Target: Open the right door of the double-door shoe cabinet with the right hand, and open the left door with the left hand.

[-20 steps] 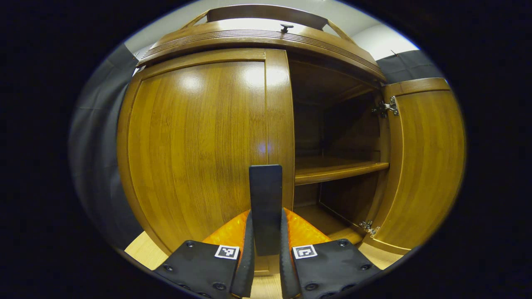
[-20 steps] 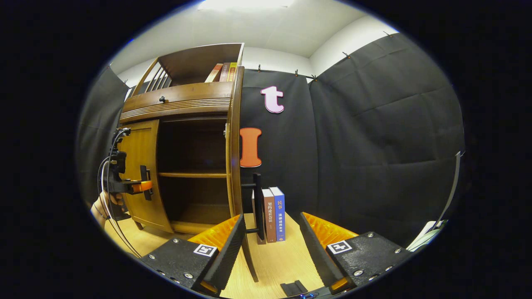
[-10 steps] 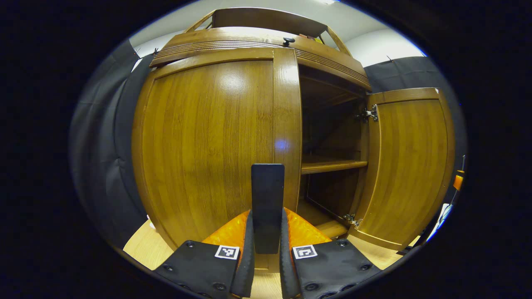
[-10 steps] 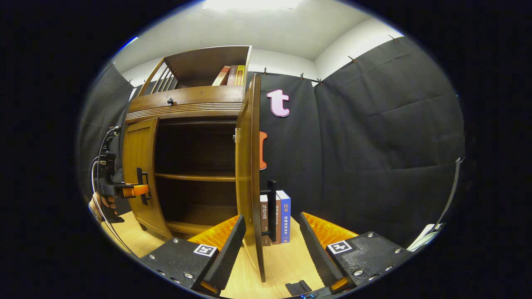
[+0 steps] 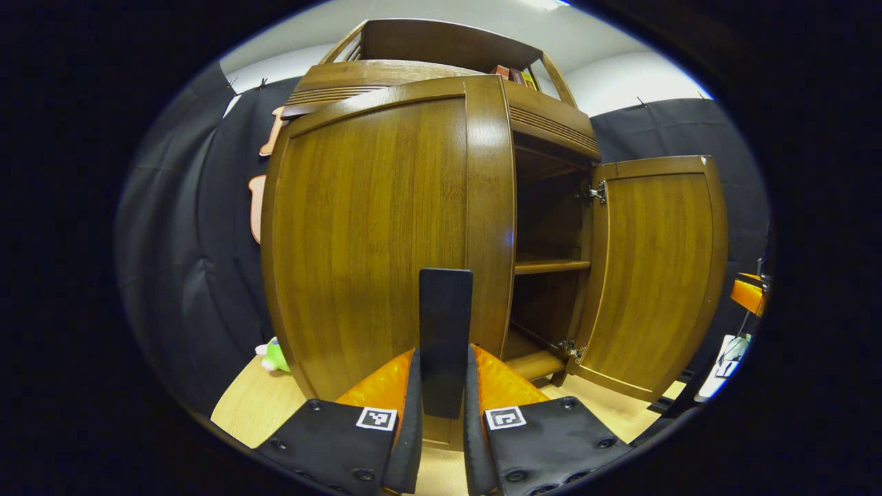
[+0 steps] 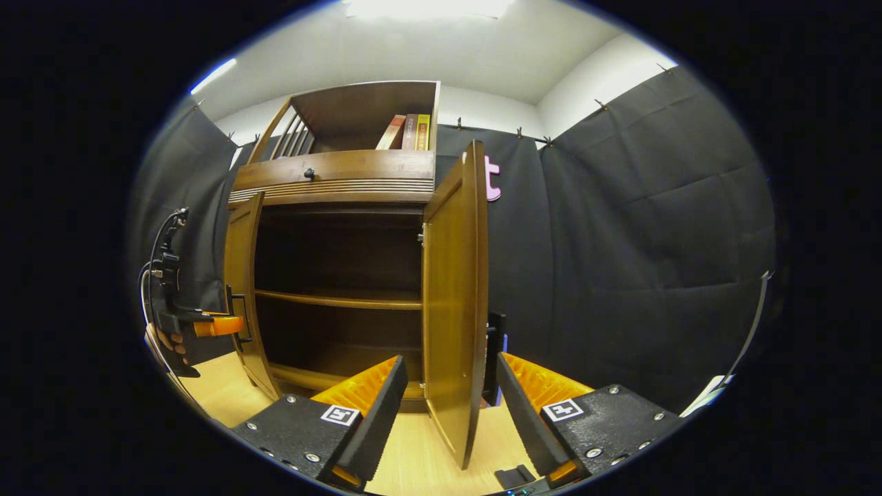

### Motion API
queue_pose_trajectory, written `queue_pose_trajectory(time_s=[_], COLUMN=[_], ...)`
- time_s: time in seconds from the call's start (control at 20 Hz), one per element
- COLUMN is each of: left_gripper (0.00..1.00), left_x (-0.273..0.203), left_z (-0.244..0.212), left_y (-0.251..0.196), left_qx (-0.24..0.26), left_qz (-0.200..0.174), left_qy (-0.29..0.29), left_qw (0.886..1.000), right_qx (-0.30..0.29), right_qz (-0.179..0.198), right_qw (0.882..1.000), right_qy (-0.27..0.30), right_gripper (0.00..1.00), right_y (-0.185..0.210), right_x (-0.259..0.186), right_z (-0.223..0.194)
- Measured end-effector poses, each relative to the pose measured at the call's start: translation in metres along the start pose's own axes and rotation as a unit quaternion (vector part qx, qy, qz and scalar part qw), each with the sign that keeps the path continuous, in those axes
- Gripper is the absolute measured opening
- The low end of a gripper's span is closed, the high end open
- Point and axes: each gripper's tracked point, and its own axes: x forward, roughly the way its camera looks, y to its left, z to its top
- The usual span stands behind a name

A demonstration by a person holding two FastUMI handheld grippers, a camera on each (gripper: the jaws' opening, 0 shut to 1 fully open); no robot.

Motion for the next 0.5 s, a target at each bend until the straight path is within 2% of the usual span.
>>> queue_pose_trajectory(time_s=[0.05,0.5], left_gripper=[0.32,0.33], left_x=[-0.006,-0.057], left_z=[0.0,0.0], left_y=[0.002,0.033], left_qx=[0.002,0.0], left_qz=[0.002,0.015], left_qy=[0.001,-0.002], left_qw=[1.0,1.0], right_qx=[0.0,0.009], right_qz=[0.003,0.043], right_qw=[1.0,0.999], right_qy=[0.0,0.001], right_gripper=[0.92,0.92], right_y=[0.004,0.042], right_x=[0.0,0.001], right_z=[0.0,-0.002])
